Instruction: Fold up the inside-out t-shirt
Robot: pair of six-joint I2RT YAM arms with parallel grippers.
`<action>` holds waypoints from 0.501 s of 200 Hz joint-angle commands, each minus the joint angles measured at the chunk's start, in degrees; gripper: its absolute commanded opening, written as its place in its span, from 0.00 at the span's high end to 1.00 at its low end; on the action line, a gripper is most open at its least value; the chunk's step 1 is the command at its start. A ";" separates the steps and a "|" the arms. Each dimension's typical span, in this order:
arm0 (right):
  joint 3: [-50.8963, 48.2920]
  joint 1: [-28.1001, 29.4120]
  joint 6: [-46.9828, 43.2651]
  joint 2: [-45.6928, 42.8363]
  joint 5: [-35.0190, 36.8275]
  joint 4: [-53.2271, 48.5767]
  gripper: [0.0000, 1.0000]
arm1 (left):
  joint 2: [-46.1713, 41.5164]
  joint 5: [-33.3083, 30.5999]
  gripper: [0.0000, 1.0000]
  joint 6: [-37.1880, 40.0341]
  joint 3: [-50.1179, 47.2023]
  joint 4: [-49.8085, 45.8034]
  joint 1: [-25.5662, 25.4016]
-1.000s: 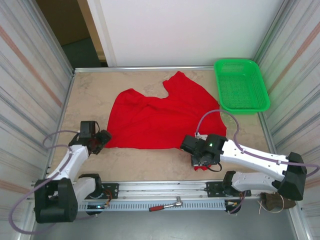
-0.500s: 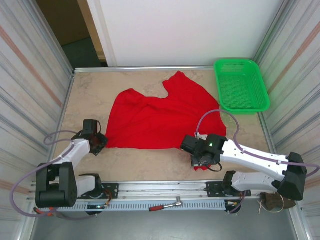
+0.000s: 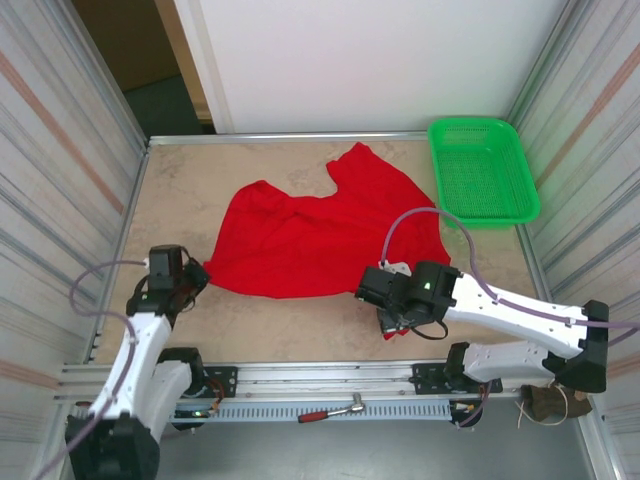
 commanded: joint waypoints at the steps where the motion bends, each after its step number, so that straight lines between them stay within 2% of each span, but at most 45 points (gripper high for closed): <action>1: 2.82 3.29 0.47 1.70 0.23 -6.72 1.00 | -7.70 -1.61 1.00 0.16 0.00 -12.35 0.63; 25: 3.75 5.66 1.79 2.64 0.20 -9.48 1.00 | -14.58 -2.14 1.00 -3.43 -0.31 -16.34 0.63; 48: 3.64 4.72 2.29 1.01 2.43 -12.75 1.00 | -16.63 -3.62 1.00 -6.91 0.56 -16.75 0.79; 70: 2.31 -1.66 -0.67 -2.39 2.59 -12.09 1.00 | -13.25 -3.88 1.00 -7.42 0.66 -12.42 2.25; 100: 1.07 -14.43 -9.56 -5.31 0.22 -5.61 1.00 | -1.48 0.19 1.00 -7.49 0.27 -1.86 5.15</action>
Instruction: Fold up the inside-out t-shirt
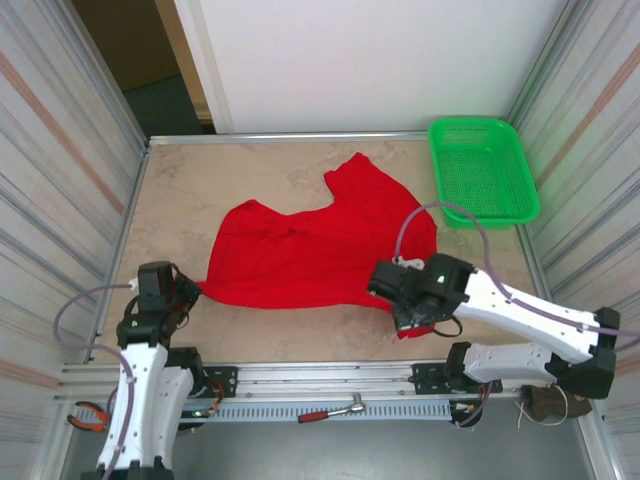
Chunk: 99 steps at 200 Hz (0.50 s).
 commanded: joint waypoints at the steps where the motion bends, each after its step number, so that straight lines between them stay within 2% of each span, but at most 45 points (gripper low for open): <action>1: -0.94 -7.93 -7.16 -2.13 -0.33 2.38 1.00 | 7.75 1.56 1.00 -1.42 0.33 8.88 1.68; 44: -2.50 -18.14 -16.62 3.37 -3.54 10.87 1.00 | 23.13 1.26 1.00 3.58 5.28 16.85 1.70; 99: 1.93 -25.40 -24.97 13.06 -3.23 14.91 1.00 | 30.62 1.43 1.00 7.02 10.29 20.49 1.70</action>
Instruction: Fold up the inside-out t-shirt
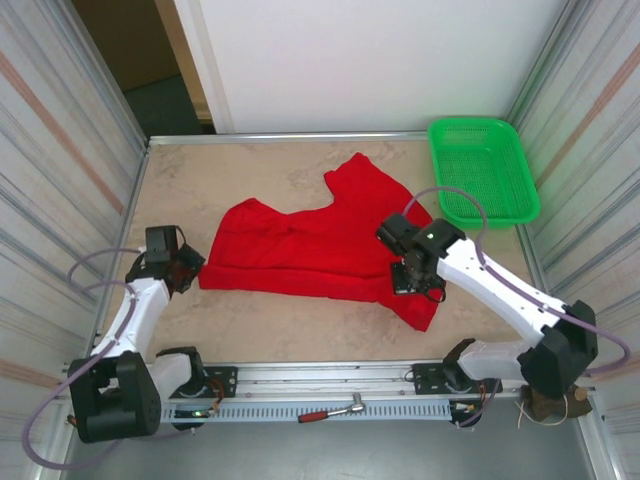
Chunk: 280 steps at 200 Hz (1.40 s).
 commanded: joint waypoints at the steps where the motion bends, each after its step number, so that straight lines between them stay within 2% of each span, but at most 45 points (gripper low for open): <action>1: 3.74 -2.61 -6.37 2.76 -0.50 2.31 1.00 | 2.17 -0.14 1.00 2.63 2.97 3.47 0.35; 52: 10.50 -11.40 -13.07 15.02 -3.63 7.36 1.00 | 14.69 1.83 1.00 4.81 8.30 8.07 0.00; 64: 12.15 -13.49 -13.57 18.97 -3.39 8.35 0.88 | 18.64 2.43 1.00 5.70 10.11 9.80 -0.34; 78: 13.69 -15.38 -12.53 22.76 0.43 8.89 0.67 | 23.64 4.29 0.85 7.34 13.04 11.94 -0.49; 90: 14.46 -16.10 -10.47 23.58 4.60 8.35 0.55 | 26.95 5.99 0.71 9.32 15.72 12.60 -0.49; 106: 13.19 -15.95 -8.53 20.26 5.17 8.39 0.46 | 27.94 6.51 0.59 11.21 18.27 11.03 -0.27; 118: 10.64 -15.82 -6.88 15.75 3.56 8.45 0.43 | 25.99 6.22 0.51 11.55 18.10 10.09 -0.01; 131: 6.47 -15.25 -4.80 10.04 0.96 8.66 0.41 | 22.54 5.85 0.45 10.95 16.51 8.56 0.34; 144: 1.30 -13.89 -2.20 4.34 -1.35 8.91 0.35 | 18.61 6.74 0.42 10.18 13.75 6.66 0.53; 171: -8.02 -10.29 4.55 -3.23 -4.22 10.39 0.33 | 10.39 8.15 0.37 7.93 4.51 5.49 0.61; 201: -14.81 -6.37 10.06 -4.06 -3.95 13.69 0.32 | 6.54 9.31 0.34 6.72 -2.26 5.24 0.61; 255: -14.97 -2.86 11.38 5.54 -2.64 18.12 0.33 | 11.52 10.26 0.33 4.17 -5.41 10.38 -0.24; 270: -15.10 -2.95 11.38 8.04 -1.67 18.50 0.37 | 14.22 10.26 0.35 4.01 -5.01 12.01 -0.27; 280: -15.10 -3.27 11.30 9.01 -1.08 18.38 0.43 | 15.83 10.03 0.41 3.80 -4.44 12.65 -0.18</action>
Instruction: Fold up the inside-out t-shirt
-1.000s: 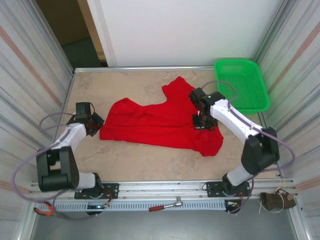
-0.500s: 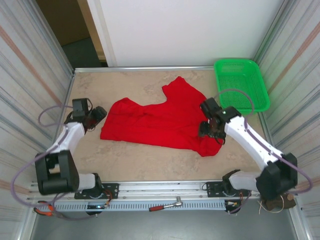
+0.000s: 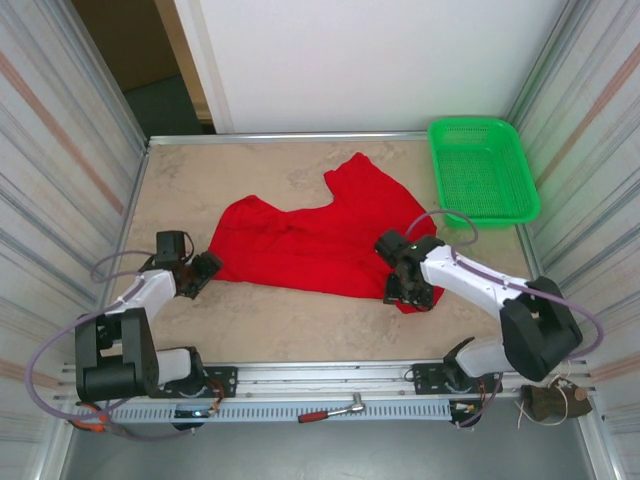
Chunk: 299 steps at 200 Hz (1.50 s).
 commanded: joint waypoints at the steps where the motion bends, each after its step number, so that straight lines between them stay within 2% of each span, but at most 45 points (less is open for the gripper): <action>1: 0.33 -0.09 1.75 2.38 2.47 0.63 0.44 | 4.18 0.81 0.42 -1.26 0.19 4.27 -0.33; 4: 0.28 -0.21 1.74 2.52 2.69 0.65 0.46 | 4.60 1.02 0.44 -1.21 0.37 4.58 -0.33; 10: 0.17 -0.68 1.74 2.62 2.92 0.52 0.55 | 5.18 1.08 0.56 -1.25 0.72 5.00 -0.31; 20: -0.23 -1.80 1.66 2.27 2.81 0.31 0.74 | 5.70 0.54 0.80 -1.79 0.93 5.41 -0.17; 29: -0.69 -2.90 1.57 1.24 2.47 0.05 0.87 | 5.52 0.65 0.99 -2.52 0.85 5.94 0.48; 40: -1.07 -3.99 1.40 -0.58 2.16 -0.63 0.96 | 4.45 0.65 1.00 -3.27 0.69 5.78 1.22; 50: -1.36 -4.62 1.35 -2.48 2.02 -1.44 0.99 | 2.70 -0.14 1.00 -3.77 0.60 4.65 1.72; 92: -2.95 -7.14 0.60 -7.37 -0.11 -4.19 1.00 | -9.24 -4.79 1.00 -5.76 -1.09 -3.49 3.77; 146: -5.35 -8.03 3.73 -9.10 -0.11 -5.94 0.95 | -22.92 -5.94 1.00 -5.96 -5.04 -11.90 7.65; 155: -5.64 -8.13 4.21 -9.09 0.37 -6.07 0.89 | -24.41 -6.02 1.00 -6.04 -5.54 -12.55 7.98; 169: -5.35 -8.21 5.30 -9.32 1.80 -6.92 0.65 | -25.06 -5.64 1.00 -5.71 -5.75 -12.68 8.18; 172: -5.13 -8.17 5.41 -9.54 2.00 -6.98 0.61 | -25.00 -5.52 0.98 -5.61 -5.72 -12.72 8.12; 179: -4.36 -8.20 5.52 -10.07 2.34 -7.24 0.57 | -24.67 -5.49 0.84 -5.53 -5.59 -12.91 8.13; 194: -1.66 -8.13 4.73 -11.39 2.18 -7.61 0.56 | -24.17 -5.63 0.53 -4.84 -4.89 -13.26 8.12; 209: 1.37 -7.80 2.49 -11.56 0.63 -7.02 0.57 | -24.24 -5.93 0.39 -3.63 -4.03 -13.64 8.11; 252: 8.84 -4.23 -2.13 -3.19 -1.62 -4.51 0.57 | -24.49 -4.97 0.26 0.93 0.66 -14.12 8.11; 299: 10.17 -1.13 -3.32 7.91 -2.48 0.24 0.56 | -22.44 -1.74 0.23 2.60 4.25 -13.50 6.51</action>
